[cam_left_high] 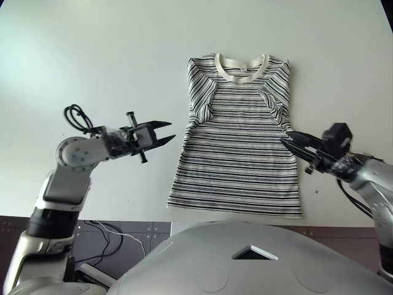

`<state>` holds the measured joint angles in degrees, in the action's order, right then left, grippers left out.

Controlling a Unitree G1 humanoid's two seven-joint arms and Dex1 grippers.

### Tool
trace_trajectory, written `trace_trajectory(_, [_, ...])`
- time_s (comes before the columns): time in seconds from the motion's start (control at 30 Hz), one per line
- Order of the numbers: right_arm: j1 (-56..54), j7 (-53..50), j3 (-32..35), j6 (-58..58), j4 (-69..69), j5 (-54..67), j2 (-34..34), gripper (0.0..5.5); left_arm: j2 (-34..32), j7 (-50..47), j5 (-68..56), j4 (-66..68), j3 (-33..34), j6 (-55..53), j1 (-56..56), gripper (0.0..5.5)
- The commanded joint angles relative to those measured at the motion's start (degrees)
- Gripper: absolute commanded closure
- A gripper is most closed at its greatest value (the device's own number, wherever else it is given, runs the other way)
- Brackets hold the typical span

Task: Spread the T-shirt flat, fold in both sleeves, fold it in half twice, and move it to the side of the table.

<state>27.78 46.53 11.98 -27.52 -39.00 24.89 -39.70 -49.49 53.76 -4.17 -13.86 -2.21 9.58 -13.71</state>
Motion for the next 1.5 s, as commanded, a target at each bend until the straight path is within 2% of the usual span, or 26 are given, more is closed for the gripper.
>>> trace_trajectory(0.03, [12.6, 5.9, 3.9, 9.2, -3.9, -5.9, -3.7, 4.46, -6.2, 4.6, 1.5, 3.1, 4.6, 21.7, -12.4, 3.35])
trace_trajectory(0.13, [20.9, 8.7, 4.6, 22.3, 0.3, -14.5, -4.3, 4.46, -8.2, 3.7, 5.8, 10.1, 6.8, 40.3, -18.6, 2.82])
trace_trajectory(0.23, [22.9, 9.9, 5.0, 30.8, 5.8, -18.2, -4.6, 4.46, -8.1, 1.0, 11.5, 15.6, 6.4, 53.1, -19.3, 2.82])
trace_trajectory(0.43, [20.3, 9.3, 3.0, 34.8, 9.2, -19.7, -4.3, 4.46, -3.3, -6.5, 24.5, 23.3, 4.2, 63.6, -13.6, 2.82])
trace_trajectory(0.73, [17.9, 9.7, 2.4, 34.9, 10.3, -19.5, -5.4, 4.46, -2.4, -14.1, 33.4, 24.6, -1.3, 66.6, -10.8, 2.82])
trace_trajectory(0.9, [16.9, 9.6, 1.3, 35.2, 10.6, -20.3, -5.6, 4.46, -1.3, -17.3, 36.9, 23.9, -3.7, 64.4, -9.6, 2.82])
trace_trajectory(1.23, [19.5, 9.4, 1.7, 40.1, 12.4, -22.7, -6.2, 4.46, -7.3, -19.6, 36.1, 20.4, -5.1, 61.6, -14.0, 2.82])
trace_trajectory(1.5, [18.9, 8.3, 0.4, 39.7, 11.8, -22.9, -6.0, 4.46, -5.9, -22.6, 38.9, 18.6, -4.9, 56.3, -14.4, 2.82])
